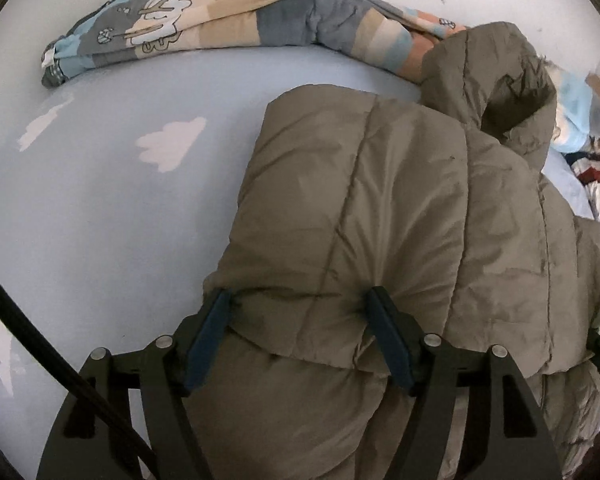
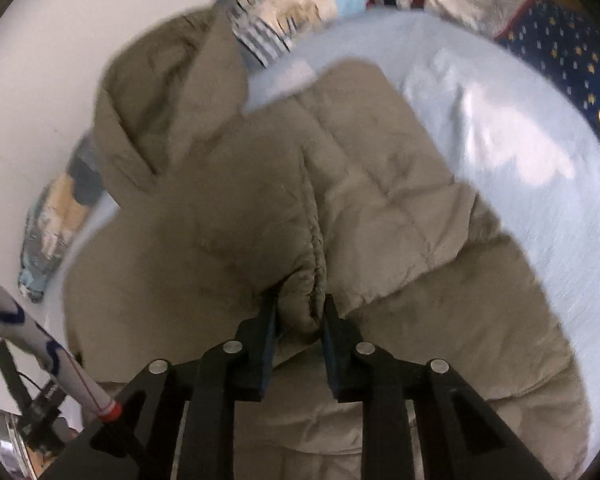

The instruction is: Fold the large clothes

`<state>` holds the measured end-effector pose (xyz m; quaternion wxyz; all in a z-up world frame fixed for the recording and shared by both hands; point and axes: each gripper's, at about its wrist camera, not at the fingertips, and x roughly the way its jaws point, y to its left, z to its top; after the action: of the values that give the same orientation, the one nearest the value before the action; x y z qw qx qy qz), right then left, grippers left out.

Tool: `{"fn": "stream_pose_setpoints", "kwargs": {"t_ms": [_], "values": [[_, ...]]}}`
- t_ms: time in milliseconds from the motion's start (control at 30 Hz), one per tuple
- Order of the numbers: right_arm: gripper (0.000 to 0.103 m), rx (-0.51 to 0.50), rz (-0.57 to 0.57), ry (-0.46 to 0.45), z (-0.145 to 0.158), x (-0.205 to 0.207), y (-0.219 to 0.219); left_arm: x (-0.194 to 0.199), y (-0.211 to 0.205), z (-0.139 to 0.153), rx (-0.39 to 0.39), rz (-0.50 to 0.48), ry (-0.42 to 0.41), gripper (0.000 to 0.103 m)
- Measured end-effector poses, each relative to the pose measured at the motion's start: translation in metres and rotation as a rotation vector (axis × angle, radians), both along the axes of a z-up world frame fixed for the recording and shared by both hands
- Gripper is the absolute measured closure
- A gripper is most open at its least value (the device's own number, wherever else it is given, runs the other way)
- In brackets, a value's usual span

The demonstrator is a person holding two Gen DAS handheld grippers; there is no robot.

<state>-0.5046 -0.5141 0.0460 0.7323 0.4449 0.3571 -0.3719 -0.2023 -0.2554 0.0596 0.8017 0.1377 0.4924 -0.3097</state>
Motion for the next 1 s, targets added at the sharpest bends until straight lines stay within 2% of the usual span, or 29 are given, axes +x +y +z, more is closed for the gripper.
{"fn": "stream_pose_setpoints", "kwargs": {"t_ms": [67, 167, 233, 333, 433, 500, 600, 700, 867, 933, 1000], "values": [[0.077, 0.029, 0.002, -0.016, -0.005, -0.003, -0.001, -0.001, 0.005, 0.009, -0.006, 0.012, 0.000, 0.033], [0.062, 0.033, -0.025, -0.036, 0.013, -0.016, 0.001, -0.005, 0.016, 0.038, -0.086, 0.053, -0.035, 0.033], [0.060, -0.017, -0.065, -0.036, 0.032, -0.029, 0.005, -0.015, 0.018, 0.060, -0.145, 0.054, -0.095, 0.033], [0.060, -0.155, -0.080, -0.016, 0.059, -0.036, 0.014, -0.033, 0.009, 0.074, -0.178, -0.016, -0.143, 0.033], [0.060, -0.200, -0.016, -0.070, 0.067, -0.023, 0.019, -0.051, -0.009, 0.066, -0.154, -0.099, -0.157, 0.033], [0.070, -0.200, 0.041, -0.081, 0.064, -0.011, 0.021, -0.059, -0.020, 0.054, -0.117, -0.141, -0.155, 0.033], [0.072, -0.209, 0.112, -0.029, 0.051, 0.013, 0.027, -0.064, -0.034, 0.036, -0.055, -0.178, -0.166, 0.032], [0.072, -0.210, 0.139, 0.052, 0.035, 0.028, 0.027, -0.062, -0.037, 0.019, -0.027, -0.182, -0.125, 0.032], [0.072, -0.168, 0.153, 0.103, 0.007, 0.034, 0.020, -0.061, -0.039, 0.015, -0.007, -0.190, -0.122, 0.031], [0.072, -0.168, 0.157, 0.112, 0.005, 0.036, 0.020, -0.063, -0.038, 0.019, -0.010, -0.187, -0.128, 0.031], [0.072, -0.161, 0.150, 0.107, 0.010, 0.034, 0.020, -0.066, -0.036, 0.031, -0.046, -0.181, -0.139, 0.031]]}}
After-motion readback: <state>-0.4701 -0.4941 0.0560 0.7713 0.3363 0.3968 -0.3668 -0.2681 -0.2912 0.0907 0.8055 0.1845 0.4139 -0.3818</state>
